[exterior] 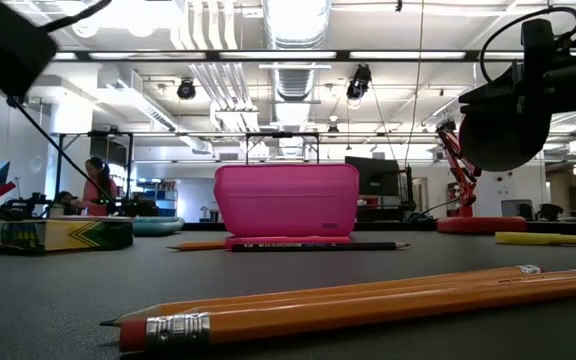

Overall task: Pack school essentials
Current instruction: Put the blue pen into the pink supply box

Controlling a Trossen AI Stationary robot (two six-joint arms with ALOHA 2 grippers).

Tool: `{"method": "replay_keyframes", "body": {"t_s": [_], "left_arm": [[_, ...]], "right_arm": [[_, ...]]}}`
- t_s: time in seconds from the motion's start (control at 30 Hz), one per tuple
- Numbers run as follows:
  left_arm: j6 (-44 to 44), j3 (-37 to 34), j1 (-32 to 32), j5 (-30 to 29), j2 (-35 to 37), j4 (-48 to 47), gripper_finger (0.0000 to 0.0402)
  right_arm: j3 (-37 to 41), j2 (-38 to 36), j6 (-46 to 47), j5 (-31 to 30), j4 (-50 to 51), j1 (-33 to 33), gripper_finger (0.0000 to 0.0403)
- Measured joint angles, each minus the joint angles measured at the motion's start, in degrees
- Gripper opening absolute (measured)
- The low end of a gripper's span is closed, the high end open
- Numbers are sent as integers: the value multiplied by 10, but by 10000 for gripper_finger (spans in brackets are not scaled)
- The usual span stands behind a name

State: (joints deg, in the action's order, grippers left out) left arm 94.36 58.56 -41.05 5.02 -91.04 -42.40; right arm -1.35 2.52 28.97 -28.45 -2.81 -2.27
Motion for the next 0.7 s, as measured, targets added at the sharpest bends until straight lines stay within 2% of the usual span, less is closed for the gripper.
{"method": "replay_keyframes", "body": {"t_s": [0.17,0.53,0.7], "left_arm": [[17,8,-21,0,-24,6,140],[12,1,-24,4,-67,-5,139],[13,1,-24,4,-84,-2,120]], "right_arm": [[0,0,0,0,0,0,79],[0,0,0,0,0,0,79],[0,0,0,0,0,0,79]]}}
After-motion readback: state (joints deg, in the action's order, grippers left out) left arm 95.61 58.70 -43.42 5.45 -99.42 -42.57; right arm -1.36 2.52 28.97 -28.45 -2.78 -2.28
